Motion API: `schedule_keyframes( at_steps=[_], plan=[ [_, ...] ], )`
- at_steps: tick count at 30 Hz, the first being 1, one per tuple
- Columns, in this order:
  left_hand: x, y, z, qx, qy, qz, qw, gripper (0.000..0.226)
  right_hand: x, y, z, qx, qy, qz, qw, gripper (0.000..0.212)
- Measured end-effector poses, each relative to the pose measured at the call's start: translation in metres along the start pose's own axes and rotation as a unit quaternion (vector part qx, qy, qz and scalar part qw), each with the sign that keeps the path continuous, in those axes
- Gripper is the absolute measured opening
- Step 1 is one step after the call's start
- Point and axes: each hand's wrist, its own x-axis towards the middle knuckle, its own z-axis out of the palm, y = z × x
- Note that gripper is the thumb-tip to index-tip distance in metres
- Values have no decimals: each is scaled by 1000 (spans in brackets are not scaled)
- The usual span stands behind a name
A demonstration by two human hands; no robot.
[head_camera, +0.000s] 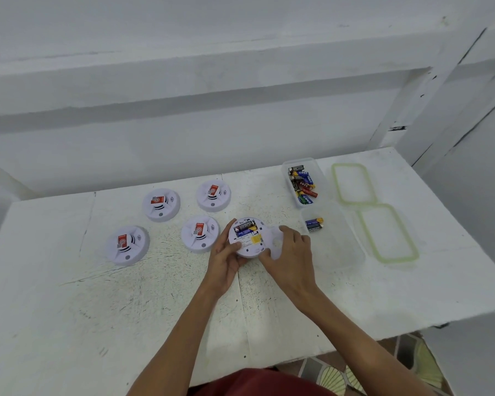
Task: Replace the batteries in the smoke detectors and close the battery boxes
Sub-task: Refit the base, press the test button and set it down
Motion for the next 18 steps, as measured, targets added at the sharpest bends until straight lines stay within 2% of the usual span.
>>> schedule_keyframes(
  at_steps=[9, 18],
  plan=[
    [-1, 1, 2, 6, 4, 2, 1000, 67, 10, -11, 19, -9, 16, -73, 997, 61],
    [-1, 2, 2, -8, -1, 8, 1000, 53, 11, -17, 31, -19, 20, -114, 993, 57]
  ],
)
